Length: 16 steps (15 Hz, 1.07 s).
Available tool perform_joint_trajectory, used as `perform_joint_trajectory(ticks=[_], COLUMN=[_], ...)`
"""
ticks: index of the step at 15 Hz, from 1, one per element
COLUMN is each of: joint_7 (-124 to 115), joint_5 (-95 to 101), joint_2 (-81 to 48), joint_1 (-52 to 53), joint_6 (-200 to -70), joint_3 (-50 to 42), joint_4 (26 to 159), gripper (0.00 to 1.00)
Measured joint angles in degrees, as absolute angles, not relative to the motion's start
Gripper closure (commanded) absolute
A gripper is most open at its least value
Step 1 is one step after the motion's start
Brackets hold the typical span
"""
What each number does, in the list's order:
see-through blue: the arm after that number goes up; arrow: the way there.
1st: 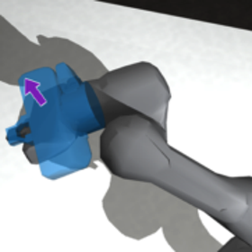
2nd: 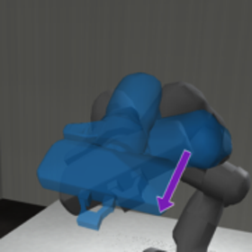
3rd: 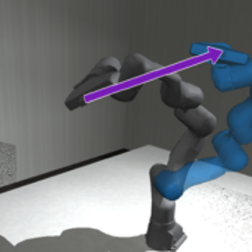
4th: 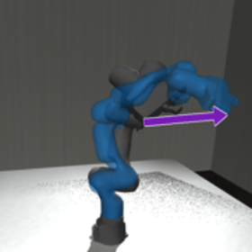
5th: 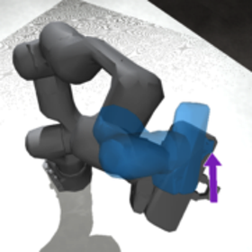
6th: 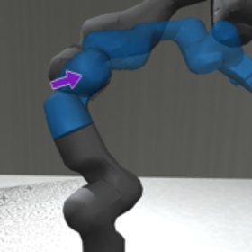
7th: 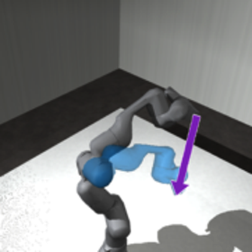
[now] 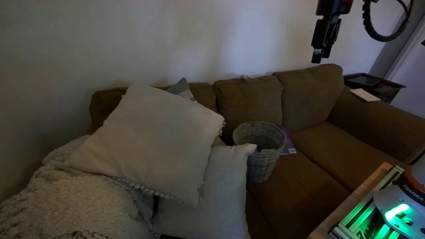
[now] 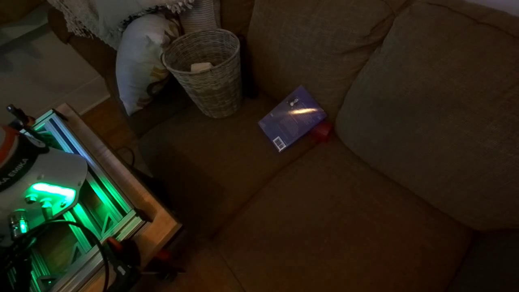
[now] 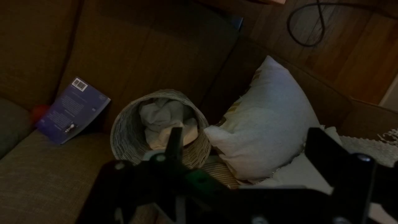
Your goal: Move the towel from the basket to the backrest of the couch
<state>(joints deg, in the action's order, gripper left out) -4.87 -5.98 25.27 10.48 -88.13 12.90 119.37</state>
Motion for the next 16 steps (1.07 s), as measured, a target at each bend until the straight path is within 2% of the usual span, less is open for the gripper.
perform_joint_trajectory(ticks=[12, 16], joint_7=[-4.8, -4.3], joint_5=[-6.2, -8.5], joint_2=[25.3, 25.4], joint_1=[10.5, 9.4], joint_6=[-88.2, -88.2], joint_3=[12.8, 9.1], joint_4=[119.4, 121.4], gripper=[0.00, 0.00])
